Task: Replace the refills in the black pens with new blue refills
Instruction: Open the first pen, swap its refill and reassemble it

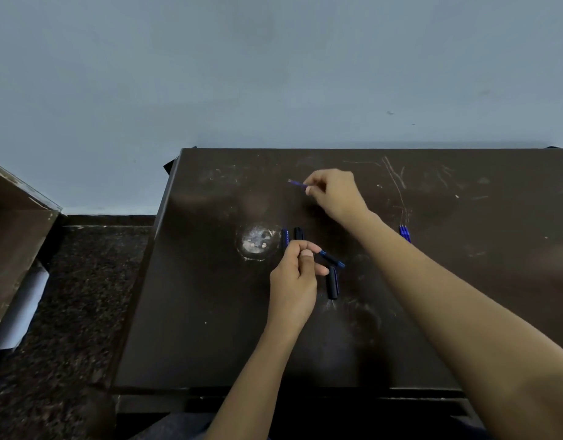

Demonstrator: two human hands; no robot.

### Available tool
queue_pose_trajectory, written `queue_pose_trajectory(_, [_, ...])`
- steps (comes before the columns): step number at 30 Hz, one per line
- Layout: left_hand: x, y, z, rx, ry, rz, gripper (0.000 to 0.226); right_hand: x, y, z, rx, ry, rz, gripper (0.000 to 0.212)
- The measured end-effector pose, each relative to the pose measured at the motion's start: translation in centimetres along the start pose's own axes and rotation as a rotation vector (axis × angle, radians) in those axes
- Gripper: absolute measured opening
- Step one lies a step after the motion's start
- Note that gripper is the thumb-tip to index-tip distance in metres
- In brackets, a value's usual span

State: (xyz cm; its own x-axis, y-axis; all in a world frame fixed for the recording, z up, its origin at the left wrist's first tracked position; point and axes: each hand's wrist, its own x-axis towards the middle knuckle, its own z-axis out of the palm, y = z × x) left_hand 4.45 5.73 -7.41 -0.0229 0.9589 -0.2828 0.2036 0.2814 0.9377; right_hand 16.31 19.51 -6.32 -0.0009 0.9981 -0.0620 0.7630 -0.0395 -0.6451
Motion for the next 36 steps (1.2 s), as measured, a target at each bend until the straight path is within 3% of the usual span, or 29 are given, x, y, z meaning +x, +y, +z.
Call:
queue_pose_trajectory(2, [0.0, 0.0, 0.0, 0.011, -0.001, -0.002, 0.023, 0.3, 0.4, 1.0, -0.144, -0.07, -0.062, 0.022])
queue_pose_trajectory(5, [0.1, 0.1, 0.0, 0.017, -0.004, 0.005, 0.022, 0.5, 0.9, 1.9, -0.23, -0.04, -0.148, 0.023])
queue_pose_trajectory(17, [0.1, -0.1, 0.0, 0.031, -0.001, 0.022, 0.023, 0.0, 1.3, 3.0, -0.211, 0.053, -0.18, 0.026])
queue_pose_trajectory(36, [0.2, 0.1, 0.0, 0.048, 0.001, 0.025, 0.022, 0.2, 0.9, 2.6, -0.299, 0.011, -0.175, 0.027])
